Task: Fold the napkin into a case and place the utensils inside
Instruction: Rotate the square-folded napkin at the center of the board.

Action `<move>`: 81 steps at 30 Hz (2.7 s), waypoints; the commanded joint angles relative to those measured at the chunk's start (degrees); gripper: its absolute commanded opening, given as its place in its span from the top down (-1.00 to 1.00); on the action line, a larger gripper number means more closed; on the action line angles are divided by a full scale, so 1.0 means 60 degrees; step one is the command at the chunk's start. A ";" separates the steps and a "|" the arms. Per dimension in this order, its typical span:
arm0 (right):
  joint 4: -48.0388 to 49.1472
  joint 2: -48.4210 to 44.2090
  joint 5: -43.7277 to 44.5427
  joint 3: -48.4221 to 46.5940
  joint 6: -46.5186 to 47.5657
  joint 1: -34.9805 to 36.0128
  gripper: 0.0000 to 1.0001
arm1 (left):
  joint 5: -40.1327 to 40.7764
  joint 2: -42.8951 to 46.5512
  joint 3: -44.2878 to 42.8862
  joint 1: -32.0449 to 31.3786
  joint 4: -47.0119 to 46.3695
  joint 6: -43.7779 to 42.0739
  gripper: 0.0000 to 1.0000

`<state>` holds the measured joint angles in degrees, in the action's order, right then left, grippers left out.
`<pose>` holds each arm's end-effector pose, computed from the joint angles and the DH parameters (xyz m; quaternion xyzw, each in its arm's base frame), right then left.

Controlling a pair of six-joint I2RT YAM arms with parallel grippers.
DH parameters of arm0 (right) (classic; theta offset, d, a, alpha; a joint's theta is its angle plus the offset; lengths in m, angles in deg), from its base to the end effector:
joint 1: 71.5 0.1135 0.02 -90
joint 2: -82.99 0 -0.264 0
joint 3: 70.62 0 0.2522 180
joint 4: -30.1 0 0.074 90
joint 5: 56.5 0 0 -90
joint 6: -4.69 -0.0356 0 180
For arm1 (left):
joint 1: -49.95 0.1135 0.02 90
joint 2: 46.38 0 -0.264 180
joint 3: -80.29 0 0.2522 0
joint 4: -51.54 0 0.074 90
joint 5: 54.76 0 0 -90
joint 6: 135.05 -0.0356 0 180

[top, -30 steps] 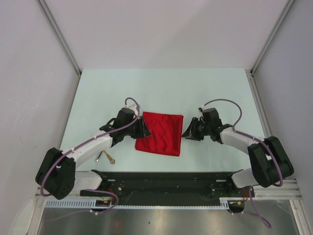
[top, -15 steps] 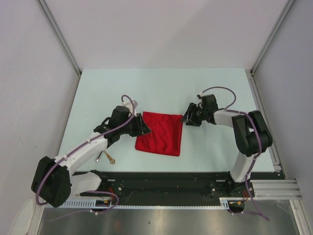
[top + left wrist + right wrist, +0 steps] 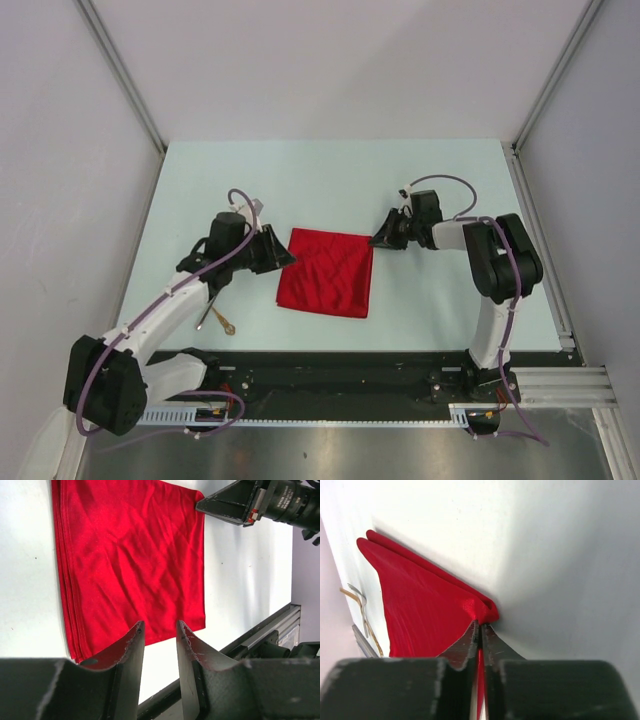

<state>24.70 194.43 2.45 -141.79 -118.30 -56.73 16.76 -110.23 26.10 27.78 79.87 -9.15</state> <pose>0.3647 0.1151 0.1215 0.0416 0.8970 0.3738 0.2320 0.2154 -0.1000 0.2418 -0.0361 0.8891 -0.3362 0.3083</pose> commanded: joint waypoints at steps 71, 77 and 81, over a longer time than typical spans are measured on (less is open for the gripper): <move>-0.1496 -0.3544 0.0516 0.3957 0.0606 -0.0263 0.38 | 0.1381 -0.4460 0.0746 -0.1460 -0.1607 0.1414 0.47; -0.1510 -0.3529 0.0677 0.3899 0.0650 -0.0614 0.68 | 0.1161 -0.4519 0.1185 -0.1636 -0.2047 0.1605 0.76; -0.2123 -0.3616 0.0911 0.3563 0.1059 -0.0951 0.89 | 0.1103 -0.4373 0.1492 -0.1957 -0.2207 0.1707 0.90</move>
<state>16.11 172.38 3.48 -119.12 -115.13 -60.47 22.90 -135.19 31.06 18.49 62.45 0.97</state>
